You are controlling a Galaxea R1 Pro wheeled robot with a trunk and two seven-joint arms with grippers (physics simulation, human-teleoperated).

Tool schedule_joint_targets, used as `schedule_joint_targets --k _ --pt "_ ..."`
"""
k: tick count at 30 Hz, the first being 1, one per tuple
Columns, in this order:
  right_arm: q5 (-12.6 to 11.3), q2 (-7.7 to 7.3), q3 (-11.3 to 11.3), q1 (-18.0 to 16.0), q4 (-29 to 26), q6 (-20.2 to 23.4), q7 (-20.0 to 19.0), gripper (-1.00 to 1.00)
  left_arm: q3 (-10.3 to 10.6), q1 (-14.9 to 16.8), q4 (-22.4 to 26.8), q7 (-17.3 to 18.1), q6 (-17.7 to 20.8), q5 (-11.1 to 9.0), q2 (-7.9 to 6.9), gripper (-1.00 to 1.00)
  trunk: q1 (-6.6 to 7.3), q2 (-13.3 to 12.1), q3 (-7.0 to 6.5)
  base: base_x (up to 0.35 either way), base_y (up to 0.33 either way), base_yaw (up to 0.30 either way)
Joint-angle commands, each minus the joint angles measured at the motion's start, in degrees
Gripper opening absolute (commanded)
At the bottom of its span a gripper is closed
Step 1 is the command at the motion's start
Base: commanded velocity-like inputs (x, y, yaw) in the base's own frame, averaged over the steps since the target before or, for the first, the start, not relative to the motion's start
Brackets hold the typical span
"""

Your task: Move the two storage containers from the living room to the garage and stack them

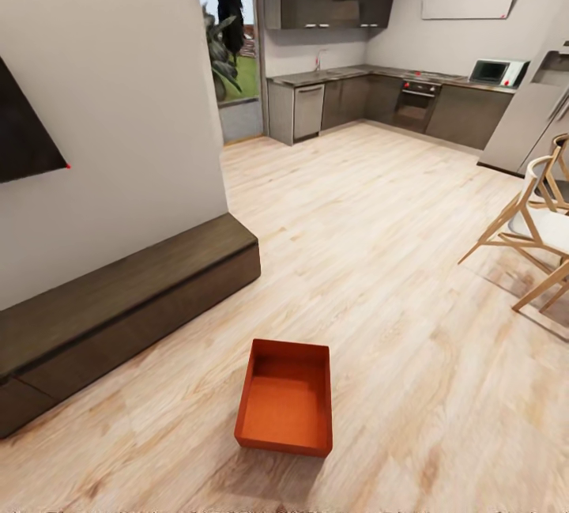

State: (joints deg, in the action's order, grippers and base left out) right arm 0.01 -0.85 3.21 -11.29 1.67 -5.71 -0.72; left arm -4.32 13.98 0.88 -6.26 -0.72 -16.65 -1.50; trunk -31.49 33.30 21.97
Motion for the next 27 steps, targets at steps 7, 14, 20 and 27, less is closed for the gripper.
schedule_joint_targets --k 7,14,20,27 --pt "-0.02 -0.03 0.30 -0.07 0.16 -0.35 -0.07 1.00 -0.40 0.00 0.00 -0.07 -0.07 -0.04 0.01 1.00 -0.01 0.06 0.71 0.000 0.000 0.000" --pt "-0.03 -0.03 0.30 -0.08 0.18 -0.34 -0.07 1.00 -0.42 0.00 0.00 -0.07 -0.07 -0.04 0.01 1.00 -0.01 0.06 1.35 0.000 0.000 0.000" --pt "-0.01 -0.05 0.30 -0.07 0.17 -0.35 -0.07 1.00 -0.41 0.00 0.00 -0.07 -0.07 -0.04 0.01 1.00 -0.01 0.06 1.90 0.000 0.000 0.000" --pt "-0.01 -0.03 0.30 -0.06 0.17 -0.32 -0.07 1.00 -0.42 0.00 0.00 -0.07 -0.07 -0.04 0.01 1.00 -0.01 0.06 2.54 0.000 0.000 0.000"
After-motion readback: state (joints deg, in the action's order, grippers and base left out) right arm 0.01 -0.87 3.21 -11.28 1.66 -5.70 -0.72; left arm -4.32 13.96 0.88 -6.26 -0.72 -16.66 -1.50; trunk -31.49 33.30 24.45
